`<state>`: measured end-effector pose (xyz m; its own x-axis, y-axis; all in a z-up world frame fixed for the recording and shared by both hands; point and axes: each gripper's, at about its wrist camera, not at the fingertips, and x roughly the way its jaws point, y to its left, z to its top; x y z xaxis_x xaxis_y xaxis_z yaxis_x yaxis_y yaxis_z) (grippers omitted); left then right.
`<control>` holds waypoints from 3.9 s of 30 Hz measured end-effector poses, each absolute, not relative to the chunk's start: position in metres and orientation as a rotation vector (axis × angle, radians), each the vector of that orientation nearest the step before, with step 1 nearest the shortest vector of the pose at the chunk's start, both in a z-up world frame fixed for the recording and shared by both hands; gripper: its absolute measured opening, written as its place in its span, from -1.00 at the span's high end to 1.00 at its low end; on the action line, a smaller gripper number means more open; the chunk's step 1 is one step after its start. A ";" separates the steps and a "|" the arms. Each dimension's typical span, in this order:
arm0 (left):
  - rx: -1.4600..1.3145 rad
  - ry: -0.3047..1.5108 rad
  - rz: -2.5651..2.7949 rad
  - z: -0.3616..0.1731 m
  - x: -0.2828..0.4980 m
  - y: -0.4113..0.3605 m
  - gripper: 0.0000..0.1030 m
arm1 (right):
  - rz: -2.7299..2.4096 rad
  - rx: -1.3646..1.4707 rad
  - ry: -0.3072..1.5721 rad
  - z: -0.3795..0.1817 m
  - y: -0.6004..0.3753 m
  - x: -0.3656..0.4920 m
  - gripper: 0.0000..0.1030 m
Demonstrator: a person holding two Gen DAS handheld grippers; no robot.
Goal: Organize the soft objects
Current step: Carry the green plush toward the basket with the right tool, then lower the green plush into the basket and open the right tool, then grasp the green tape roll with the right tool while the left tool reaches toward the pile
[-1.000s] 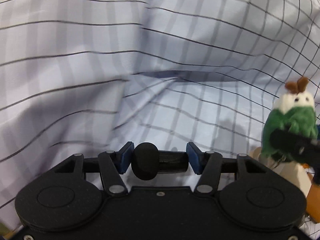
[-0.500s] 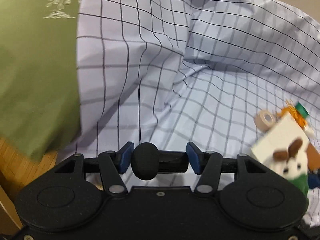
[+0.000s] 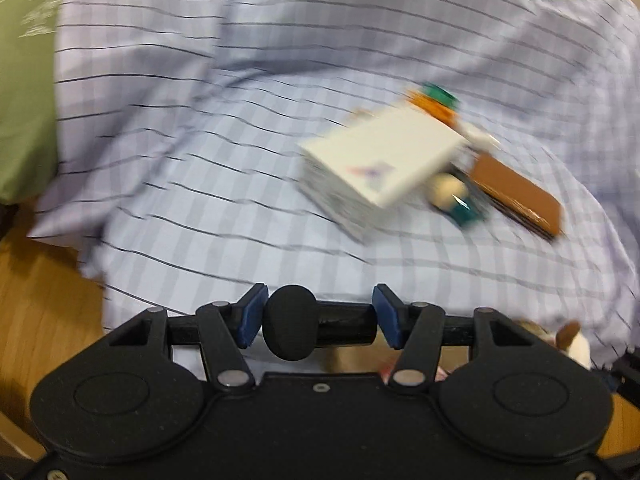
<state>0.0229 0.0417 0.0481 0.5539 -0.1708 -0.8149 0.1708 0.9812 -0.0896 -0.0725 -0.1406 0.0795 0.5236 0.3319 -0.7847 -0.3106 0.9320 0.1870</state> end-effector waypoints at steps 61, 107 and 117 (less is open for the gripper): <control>0.056 1.207 -0.316 -0.011 -0.038 -0.001 -0.22 | 0.194 0.124 1.050 0.052 -0.186 -0.082 -0.38; 0.118 1.141 -0.252 0.002 -0.036 -0.002 -0.23 | 0.176 0.147 1.013 0.059 -0.190 -0.082 -0.39; 0.132 1.078 -0.241 0.015 -0.017 -0.002 -0.26 | 0.141 0.120 0.927 0.075 -0.201 -0.055 -0.39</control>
